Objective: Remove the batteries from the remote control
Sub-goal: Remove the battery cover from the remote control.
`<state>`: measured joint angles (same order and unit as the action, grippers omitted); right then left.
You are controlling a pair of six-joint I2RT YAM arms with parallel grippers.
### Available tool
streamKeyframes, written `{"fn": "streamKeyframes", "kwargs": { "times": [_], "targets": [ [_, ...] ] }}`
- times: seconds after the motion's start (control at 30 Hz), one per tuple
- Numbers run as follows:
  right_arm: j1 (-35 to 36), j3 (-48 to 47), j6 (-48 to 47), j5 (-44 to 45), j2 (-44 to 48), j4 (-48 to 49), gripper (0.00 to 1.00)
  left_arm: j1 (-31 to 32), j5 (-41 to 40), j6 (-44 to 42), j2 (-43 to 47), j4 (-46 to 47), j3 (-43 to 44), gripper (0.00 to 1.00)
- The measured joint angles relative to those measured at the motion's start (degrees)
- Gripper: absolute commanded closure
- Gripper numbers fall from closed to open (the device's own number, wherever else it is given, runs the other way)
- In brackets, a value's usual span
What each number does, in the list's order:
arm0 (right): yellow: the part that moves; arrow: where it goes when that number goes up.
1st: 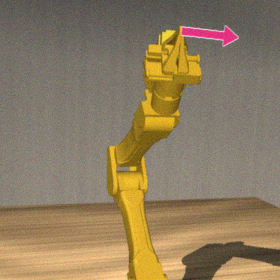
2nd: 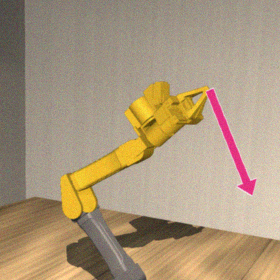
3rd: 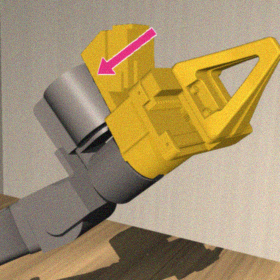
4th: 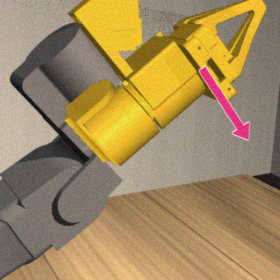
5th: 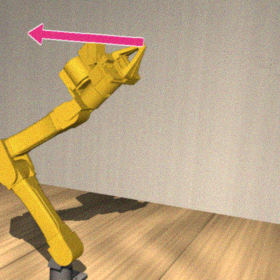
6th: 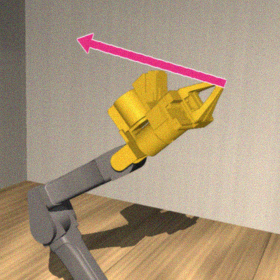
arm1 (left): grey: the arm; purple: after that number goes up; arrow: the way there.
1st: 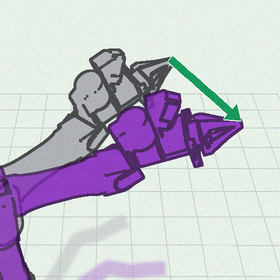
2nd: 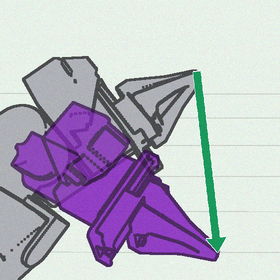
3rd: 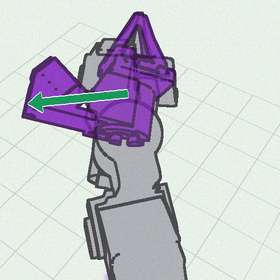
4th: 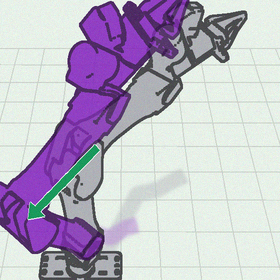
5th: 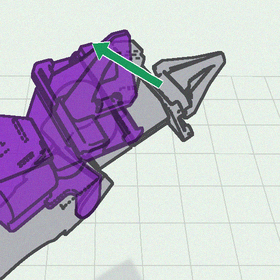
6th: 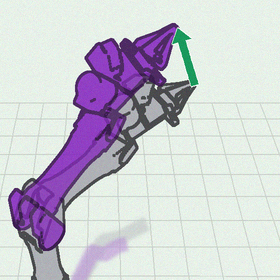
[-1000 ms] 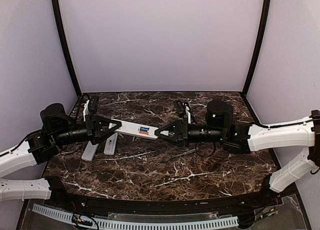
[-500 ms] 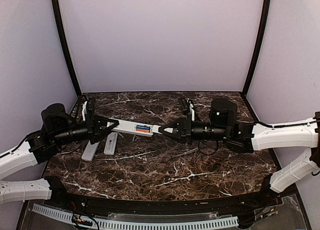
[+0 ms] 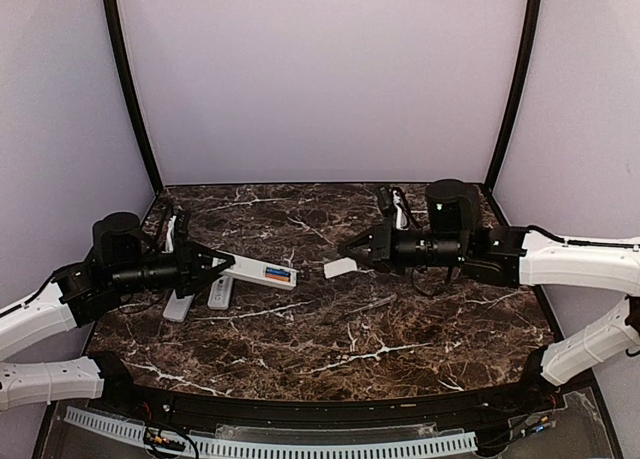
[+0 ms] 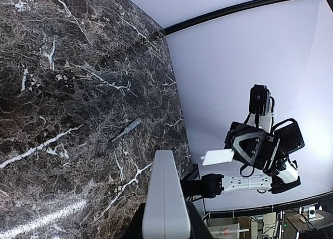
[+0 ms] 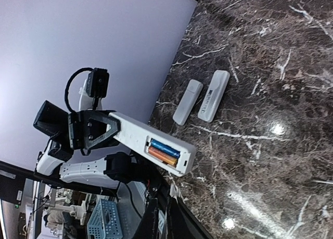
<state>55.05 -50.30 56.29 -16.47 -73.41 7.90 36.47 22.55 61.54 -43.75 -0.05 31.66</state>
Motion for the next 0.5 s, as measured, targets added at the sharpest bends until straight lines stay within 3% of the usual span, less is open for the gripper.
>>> {"fn": "streamKeyframes", "kwargs": {
  "times": [0.27,0.5],
  "targets": [
    [-9.94,-3.26,-7.45,0.74,-4.79,-6.32,0.97,0.0,-0.13,-0.7,-0.09,-1.97,-0.04,1.0],
    [-13.22,-3.78,-11.54,0.04,-13.9,-8.04,0.94,-0.37,-0.11,-1.03,-0.07,-2.34,-1.09,1.0]
  ]
}}
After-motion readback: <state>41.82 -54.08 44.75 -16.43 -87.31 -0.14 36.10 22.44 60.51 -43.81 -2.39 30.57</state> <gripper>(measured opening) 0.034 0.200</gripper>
